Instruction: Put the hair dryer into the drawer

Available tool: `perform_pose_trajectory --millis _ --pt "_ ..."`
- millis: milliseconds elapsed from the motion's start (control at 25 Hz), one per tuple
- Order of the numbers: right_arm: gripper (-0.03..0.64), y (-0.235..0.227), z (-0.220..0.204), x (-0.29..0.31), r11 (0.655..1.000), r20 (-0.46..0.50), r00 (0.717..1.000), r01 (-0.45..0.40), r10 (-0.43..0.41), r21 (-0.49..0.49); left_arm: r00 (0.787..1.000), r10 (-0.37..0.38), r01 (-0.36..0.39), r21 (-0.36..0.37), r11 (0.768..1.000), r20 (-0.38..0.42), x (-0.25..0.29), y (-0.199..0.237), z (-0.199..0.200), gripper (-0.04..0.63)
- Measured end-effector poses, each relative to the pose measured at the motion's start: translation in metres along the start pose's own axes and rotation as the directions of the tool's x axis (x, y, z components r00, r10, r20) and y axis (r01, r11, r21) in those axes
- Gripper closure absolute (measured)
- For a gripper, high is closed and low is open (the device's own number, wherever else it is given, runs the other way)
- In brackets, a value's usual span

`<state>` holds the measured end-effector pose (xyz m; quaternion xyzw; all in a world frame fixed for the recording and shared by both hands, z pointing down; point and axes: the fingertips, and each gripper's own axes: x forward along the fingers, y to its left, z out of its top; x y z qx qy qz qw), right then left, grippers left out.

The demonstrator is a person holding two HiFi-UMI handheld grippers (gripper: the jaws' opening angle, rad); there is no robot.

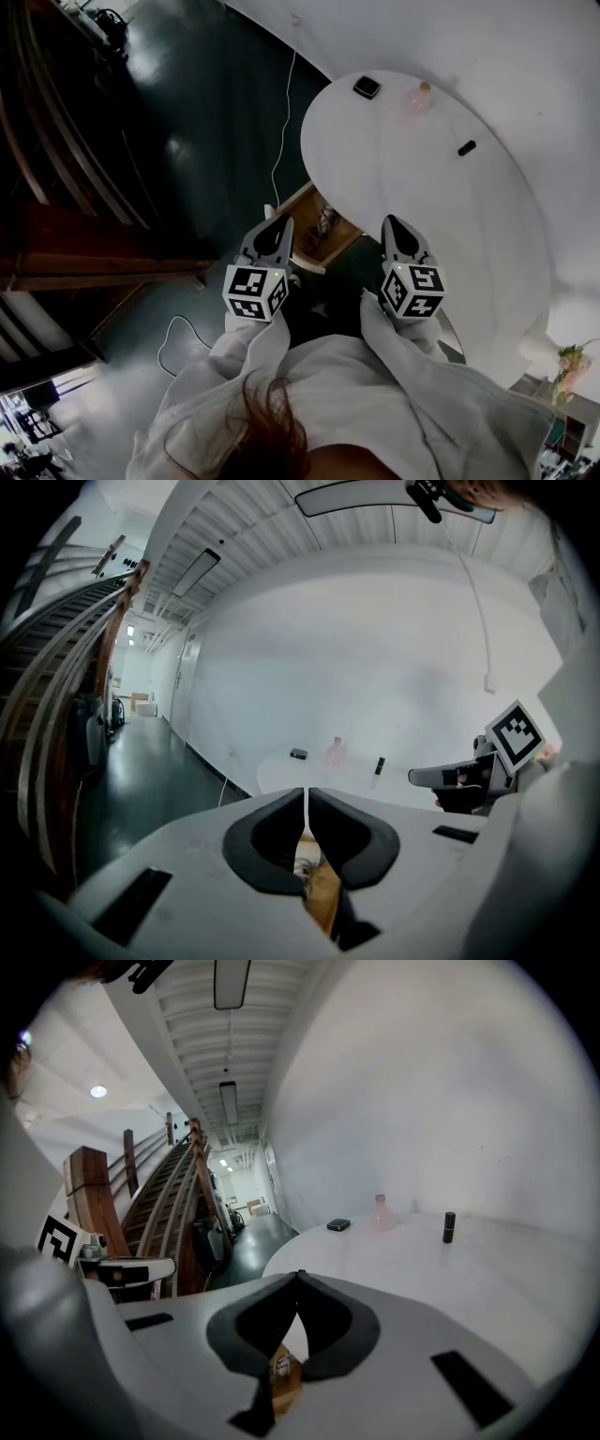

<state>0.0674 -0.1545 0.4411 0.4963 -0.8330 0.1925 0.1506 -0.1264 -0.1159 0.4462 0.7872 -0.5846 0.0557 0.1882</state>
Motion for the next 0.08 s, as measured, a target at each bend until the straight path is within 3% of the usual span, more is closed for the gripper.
perform_pose_trajectory --millis 80 --pt "0.568 -0.0006 -0.0003 0.0002 1.0 -0.002 1.0 0.0 0.0 -0.001 1.0 0.001 -0.001 -0.001 1.0 -0.001 0.0004 -0.0004 -0.0008 0.572"
